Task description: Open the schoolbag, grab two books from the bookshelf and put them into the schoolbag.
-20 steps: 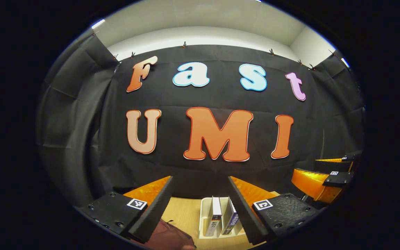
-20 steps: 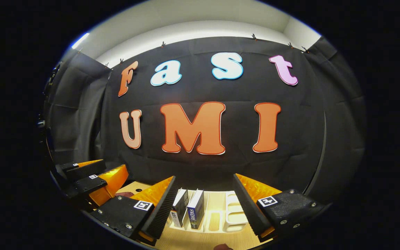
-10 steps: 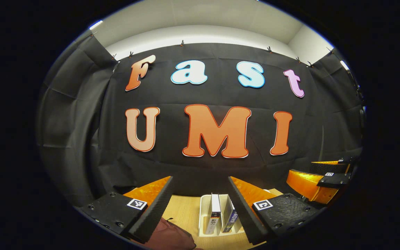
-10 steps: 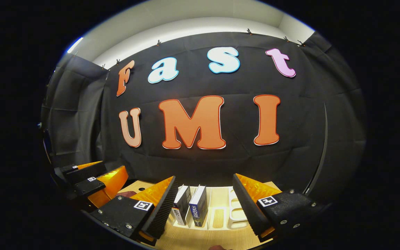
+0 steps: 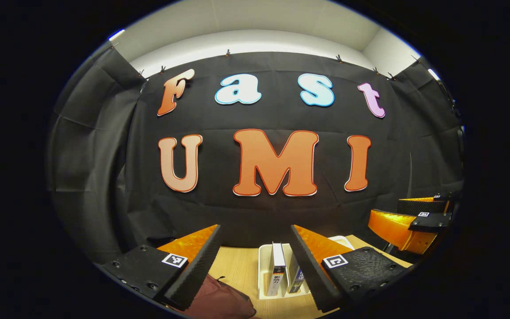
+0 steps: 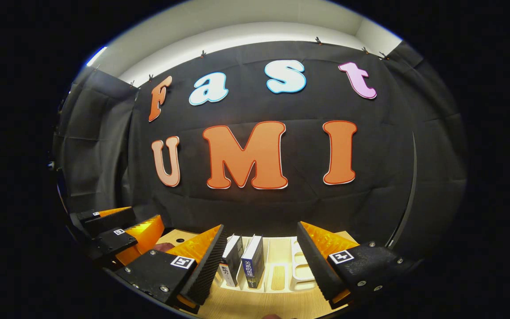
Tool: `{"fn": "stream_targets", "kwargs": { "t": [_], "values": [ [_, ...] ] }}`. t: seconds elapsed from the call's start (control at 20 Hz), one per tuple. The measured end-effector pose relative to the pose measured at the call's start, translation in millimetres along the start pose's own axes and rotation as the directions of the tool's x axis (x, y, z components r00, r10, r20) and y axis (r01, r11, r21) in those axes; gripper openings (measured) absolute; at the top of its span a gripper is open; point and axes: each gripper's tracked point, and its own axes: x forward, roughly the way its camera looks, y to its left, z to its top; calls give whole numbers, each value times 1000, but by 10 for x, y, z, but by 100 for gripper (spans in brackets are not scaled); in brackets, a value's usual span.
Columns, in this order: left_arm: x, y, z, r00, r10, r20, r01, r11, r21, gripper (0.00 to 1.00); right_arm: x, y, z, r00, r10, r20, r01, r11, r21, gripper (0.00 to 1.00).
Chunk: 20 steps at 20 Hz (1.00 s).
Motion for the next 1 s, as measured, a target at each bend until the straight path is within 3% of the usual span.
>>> {"fn": "stream_targets", "kwargs": {
  "t": [0.35,0.6,1.0],
  "values": [
    [-12,35,-24,1000,2,-7,-2,1000,22,95,-3,-25,-54,1000,1,-3,-1,1000,6,94],
    [-3,89,-6,1000,27,2,-27,999,30,95,-46,78,34,998,50,23,-51,998,42,94],
    [-27,162,-34,998,65,-10,-64,997,33,95,-41,16,-26,999,39,6,-39,999,31,94]
  ]
}}
